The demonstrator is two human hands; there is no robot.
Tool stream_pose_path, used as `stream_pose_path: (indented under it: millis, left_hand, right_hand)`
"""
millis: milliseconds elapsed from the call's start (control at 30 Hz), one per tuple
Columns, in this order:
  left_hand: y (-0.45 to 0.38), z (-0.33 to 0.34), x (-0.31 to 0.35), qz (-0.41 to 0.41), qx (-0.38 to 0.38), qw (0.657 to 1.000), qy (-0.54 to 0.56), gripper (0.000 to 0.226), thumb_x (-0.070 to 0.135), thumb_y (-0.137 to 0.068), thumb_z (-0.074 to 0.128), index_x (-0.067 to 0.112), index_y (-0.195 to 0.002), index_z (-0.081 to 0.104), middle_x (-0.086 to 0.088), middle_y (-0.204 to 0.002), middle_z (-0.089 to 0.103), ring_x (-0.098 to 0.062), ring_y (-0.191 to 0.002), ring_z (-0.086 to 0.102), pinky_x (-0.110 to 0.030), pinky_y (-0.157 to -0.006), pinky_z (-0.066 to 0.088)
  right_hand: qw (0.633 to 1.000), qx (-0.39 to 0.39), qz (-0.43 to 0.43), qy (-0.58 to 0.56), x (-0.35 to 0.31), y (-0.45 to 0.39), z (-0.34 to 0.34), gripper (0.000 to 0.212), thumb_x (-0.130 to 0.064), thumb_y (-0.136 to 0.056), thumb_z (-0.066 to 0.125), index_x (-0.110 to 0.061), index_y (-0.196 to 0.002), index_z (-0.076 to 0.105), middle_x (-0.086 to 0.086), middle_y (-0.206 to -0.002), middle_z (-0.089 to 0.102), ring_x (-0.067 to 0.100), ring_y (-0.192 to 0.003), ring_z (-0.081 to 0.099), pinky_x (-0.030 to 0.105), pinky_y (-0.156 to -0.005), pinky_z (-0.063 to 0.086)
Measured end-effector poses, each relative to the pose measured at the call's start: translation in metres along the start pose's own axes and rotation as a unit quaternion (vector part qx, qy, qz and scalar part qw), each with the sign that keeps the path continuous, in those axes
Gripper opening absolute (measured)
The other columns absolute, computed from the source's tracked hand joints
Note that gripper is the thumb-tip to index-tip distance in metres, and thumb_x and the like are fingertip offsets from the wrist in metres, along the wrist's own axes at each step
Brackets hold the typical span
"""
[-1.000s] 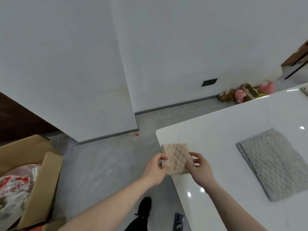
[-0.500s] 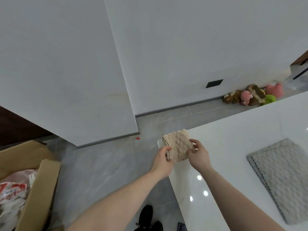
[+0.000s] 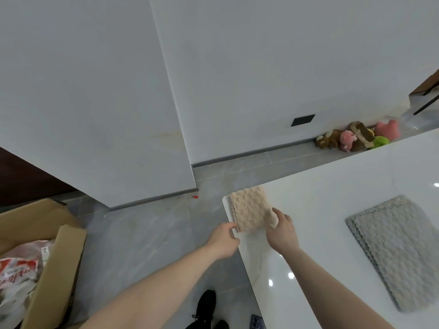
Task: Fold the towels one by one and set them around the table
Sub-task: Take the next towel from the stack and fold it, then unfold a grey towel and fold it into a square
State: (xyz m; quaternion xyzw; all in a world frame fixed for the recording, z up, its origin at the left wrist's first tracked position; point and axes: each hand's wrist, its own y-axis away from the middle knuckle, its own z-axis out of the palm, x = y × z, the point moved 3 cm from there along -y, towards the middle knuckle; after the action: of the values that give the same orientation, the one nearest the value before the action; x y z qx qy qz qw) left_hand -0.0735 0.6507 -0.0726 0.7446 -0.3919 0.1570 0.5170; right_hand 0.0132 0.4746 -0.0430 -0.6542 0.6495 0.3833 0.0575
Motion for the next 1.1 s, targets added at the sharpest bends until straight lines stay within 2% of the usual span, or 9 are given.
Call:
stream_pose_path:
  millis: [133, 233, 333, 433, 667, 900, 1000, 1100]
  left_hand:
    - [0.045, 0.010, -0.004, 0.034, -0.004, 0.999, -0.021, 0.050, 0.022, -0.096, 0.060, 0.025, -0.144, 0.051, -0.001, -0.135, 0.054, -0.016, -0.121, 0.057, -0.024, -0.096, 0.048]
    - [0.077, 0.025, -0.013, 0.056, 0.002, 0.998, -0.032, 0.050, 0.021, -0.094, 0.059, 0.027, -0.144, 0.053, 0.005, -0.141, 0.051, -0.008, -0.120, 0.055, -0.025, -0.102, 0.047]
    - [0.111, 0.044, -0.019, 0.074, 0.014, 0.996, -0.056, 0.050, 0.016, -0.095, 0.060, 0.024, -0.143, 0.052, 0.005, -0.144, 0.048, -0.012, -0.120, 0.055, -0.019, -0.098, 0.043]
    - [0.146, 0.069, -0.019, 0.099, 0.028, 0.990, -0.095, 0.053, 0.015, -0.095, 0.060, 0.022, -0.147, 0.049, 0.004, -0.149, 0.044, -0.012, -0.120, 0.053, -0.011, -0.094, 0.034]
    - [0.253, 0.149, -0.007, 0.126, 0.119, 0.979, -0.103, 0.057, 0.023, -0.094, 0.062, 0.021, -0.150, 0.048, 0.012, -0.156, 0.038, -0.008, -0.133, 0.048, -0.013, -0.108, 0.030]
    - [0.347, 0.207, -0.011, 0.158, 0.140, 0.974, -0.080, 0.058, 0.028, -0.093, 0.064, 0.029, -0.149, 0.047, 0.028, -0.149, 0.028, 0.000, -0.134, 0.043, -0.012, -0.110, 0.027]
    - [0.360, 0.215, -0.021, 0.156, 0.133, 0.975, -0.088, 0.058, 0.030, -0.092, 0.064, 0.030, -0.148, 0.049, 0.020, -0.156, 0.031, -0.003, -0.135, 0.044, -0.018, -0.114, 0.031]
    - [0.363, 0.224, -0.021, 0.156, 0.112, 0.977, -0.093, 0.058, 0.027, -0.093, 0.065, 0.026, -0.148, 0.049, 0.015, -0.157, 0.032, -0.004, -0.136, 0.044, -0.015, -0.113, 0.029]
  right_hand:
    - [1.000, -0.002, -0.014, -0.026, 0.010, 0.035, -0.007, 0.064, -0.008, -0.091, 0.056, -0.023, -0.152, 0.043, 0.004, -0.149, 0.045, 0.024, -0.131, 0.052, 0.033, -0.104, 0.044]
    - [0.999, -0.016, -0.022, -0.041, 0.026, 0.071, -0.013, 0.065, -0.014, -0.093, 0.059, -0.026, -0.154, 0.038, -0.002, -0.151, 0.042, 0.019, -0.133, 0.051, 0.033, -0.106, 0.045]
    - [0.997, -0.023, -0.035, -0.057, 0.054, 0.109, -0.026, 0.063, -0.020, -0.093, 0.061, -0.030, -0.152, 0.039, -0.009, -0.150, 0.044, 0.015, -0.134, 0.050, 0.034, -0.107, 0.045]
    - [0.996, -0.033, -0.051, -0.068, 0.089, 0.151, -0.043, 0.061, -0.023, -0.093, 0.062, -0.036, -0.148, 0.041, -0.016, -0.146, 0.045, 0.009, -0.128, 0.051, 0.029, -0.100, 0.046]
    - [0.989, -0.072, -0.100, -0.084, 0.169, 0.253, -0.071, 0.057, -0.023, -0.092, 0.064, -0.039, -0.143, 0.047, -0.020, -0.139, 0.049, 0.005, -0.120, 0.054, 0.027, -0.097, 0.046]
    - [0.980, -0.106, -0.134, -0.098, 0.197, 0.338, -0.093, 0.052, -0.024, -0.093, 0.064, -0.040, -0.141, 0.050, -0.025, -0.138, 0.049, 0.003, -0.122, 0.054, 0.025, -0.098, 0.046]
    - [0.979, -0.099, -0.144, -0.107, 0.201, 0.357, -0.101, 0.051, -0.023, -0.094, 0.064, -0.042, -0.139, 0.051, -0.028, -0.137, 0.050, -0.001, -0.121, 0.053, 0.023, -0.098, 0.045]
    - [0.980, -0.085, -0.137, -0.116, 0.212, 0.368, -0.110, 0.050, -0.024, -0.093, 0.065, -0.045, -0.136, 0.052, -0.029, -0.136, 0.051, -0.004, -0.120, 0.054, 0.023, -0.097, 0.047]
